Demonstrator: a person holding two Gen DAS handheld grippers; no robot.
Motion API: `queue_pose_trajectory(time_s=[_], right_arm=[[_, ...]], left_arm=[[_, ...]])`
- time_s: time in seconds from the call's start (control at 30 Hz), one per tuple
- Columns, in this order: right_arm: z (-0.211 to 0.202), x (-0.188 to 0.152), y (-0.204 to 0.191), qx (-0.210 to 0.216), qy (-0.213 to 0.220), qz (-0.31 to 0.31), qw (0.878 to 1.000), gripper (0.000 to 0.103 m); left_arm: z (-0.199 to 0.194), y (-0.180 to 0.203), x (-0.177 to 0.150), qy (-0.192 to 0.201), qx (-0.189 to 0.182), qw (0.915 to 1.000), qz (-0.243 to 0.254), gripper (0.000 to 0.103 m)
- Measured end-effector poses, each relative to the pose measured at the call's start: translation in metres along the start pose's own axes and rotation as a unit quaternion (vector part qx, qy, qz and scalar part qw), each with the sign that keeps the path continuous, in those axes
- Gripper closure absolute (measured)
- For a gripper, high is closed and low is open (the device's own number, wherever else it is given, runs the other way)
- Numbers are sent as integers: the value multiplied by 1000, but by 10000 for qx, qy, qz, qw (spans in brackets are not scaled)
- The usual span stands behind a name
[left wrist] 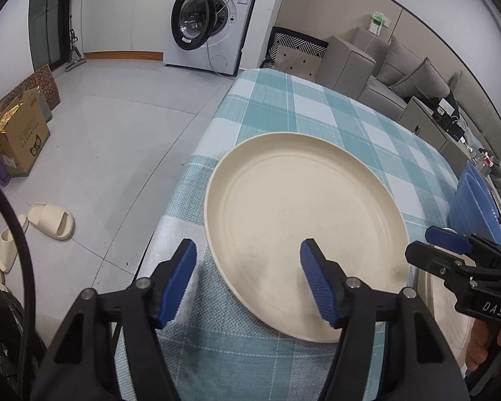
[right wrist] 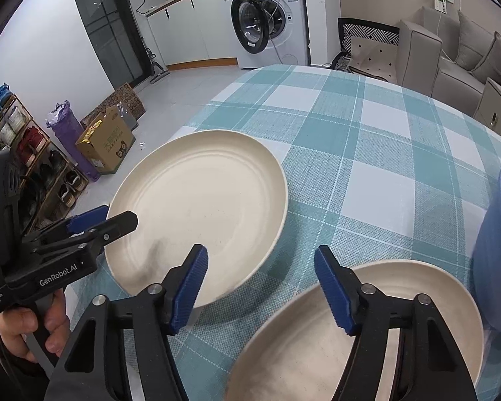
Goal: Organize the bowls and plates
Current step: 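Close the left gripper on the plate rim while the right gripper closes beside it, then lift the cream plate off the table with both grippers, tilting it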
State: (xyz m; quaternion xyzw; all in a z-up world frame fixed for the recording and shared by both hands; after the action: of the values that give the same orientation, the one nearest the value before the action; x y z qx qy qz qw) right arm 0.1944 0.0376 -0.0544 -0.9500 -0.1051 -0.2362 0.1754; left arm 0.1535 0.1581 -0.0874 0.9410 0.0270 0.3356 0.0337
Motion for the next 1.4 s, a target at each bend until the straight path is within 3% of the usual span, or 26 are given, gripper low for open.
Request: queue_pose_trajectory(time_s=[0.23,0.3,0.37,0.63,0.8,1.4], right_arm=[[14,2,1,-45,-67,9,10000,46],[15,2,-1,-46,-110,-19,9999,56],[19,0,-2,-140,-142,-83,9998,59],[26,-4,-5,-231,-136,-203,9994,74],[25,-4,-6,-382,-64,-359,9986,80],[3,0,-6,-349,202,-359,9985,80]], left_arm=[[8,-3,-3,-107,3,9999,-35,52],[10,-4,-4,-128,-26,9999,-59,55],[10,-4,-5,-141,-14,9999,-55,58],[10,-6,-6,-119,78,9999,21,84],[9,-5,-7,-87,183,9997,137,84],[-4,3,-2,34,203,9995,230,84]])
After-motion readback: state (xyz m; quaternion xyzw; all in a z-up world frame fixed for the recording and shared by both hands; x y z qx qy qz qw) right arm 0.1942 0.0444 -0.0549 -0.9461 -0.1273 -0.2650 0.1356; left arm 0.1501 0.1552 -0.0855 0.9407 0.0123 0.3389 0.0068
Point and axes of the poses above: each gripper's, at about its wrist camera, not at the fingertips, and z roughly the way its jaws point, y to its right, x to its top, the point moved 5 cm from there along z, roughly the way its jaws point, and after that the axes turned 14 degrees about z, right-handed, at the moved point
